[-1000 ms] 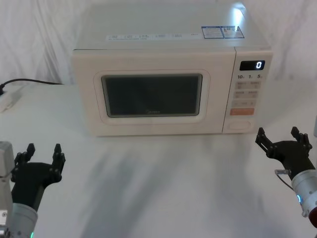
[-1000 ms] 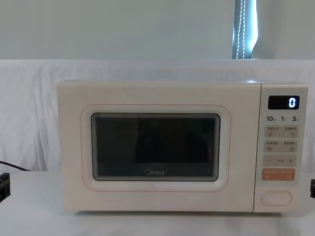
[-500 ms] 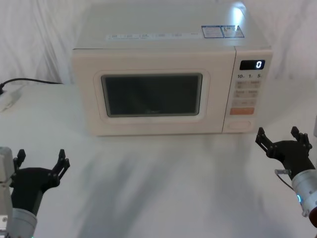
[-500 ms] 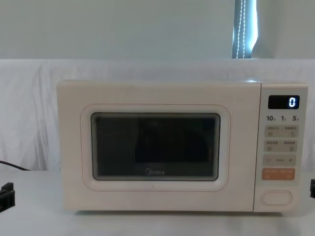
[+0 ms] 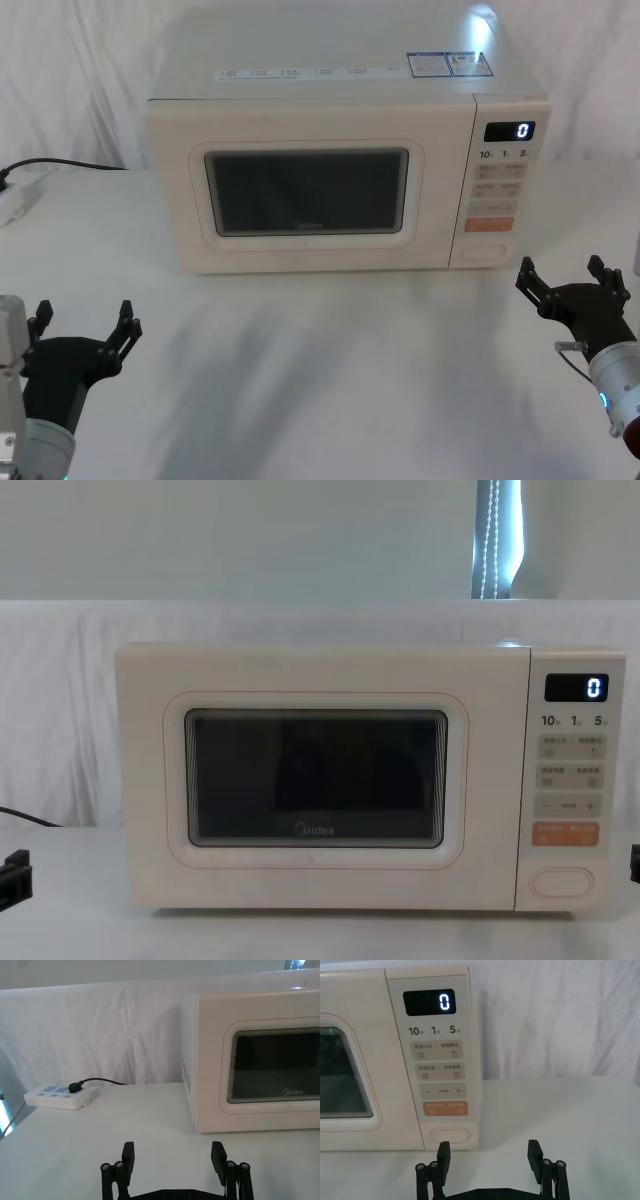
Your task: Press the button to open the microwave door with one hand; close the microwave door with the other hand.
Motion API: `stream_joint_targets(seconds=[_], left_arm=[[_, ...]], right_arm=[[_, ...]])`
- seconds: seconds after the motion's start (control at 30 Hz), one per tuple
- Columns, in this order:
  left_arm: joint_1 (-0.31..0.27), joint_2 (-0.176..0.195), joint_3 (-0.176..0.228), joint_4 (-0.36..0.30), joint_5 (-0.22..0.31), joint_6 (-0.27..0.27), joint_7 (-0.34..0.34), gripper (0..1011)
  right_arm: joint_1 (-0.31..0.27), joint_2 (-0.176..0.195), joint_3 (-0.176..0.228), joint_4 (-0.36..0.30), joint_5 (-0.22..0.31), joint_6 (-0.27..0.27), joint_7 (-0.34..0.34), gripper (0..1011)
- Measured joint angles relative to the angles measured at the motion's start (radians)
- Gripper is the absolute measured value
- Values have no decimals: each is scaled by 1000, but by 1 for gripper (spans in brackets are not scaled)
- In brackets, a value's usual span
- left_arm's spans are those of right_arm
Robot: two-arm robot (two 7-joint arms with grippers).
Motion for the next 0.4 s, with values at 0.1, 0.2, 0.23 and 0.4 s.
stream_joint_targets(seconds=[0.1, 0.2, 0.23, 0.4], left_arm=[[0, 0, 0, 0, 0, 0, 0, 1001], [-1, 1, 1, 0, -1, 0, 0, 1001], [-1, 1, 1, 0, -1, 1, 0, 1001], [-1, 1, 1, 0, -1, 1, -1, 1001]], right_arm=[[0, 0, 0, 0, 0, 0, 0, 1002], [0, 0, 0, 0, 0, 0, 0, 1002], [0, 0, 0, 0, 0, 0, 0, 1002], [0, 0, 0, 0, 0, 0, 0, 1002]])
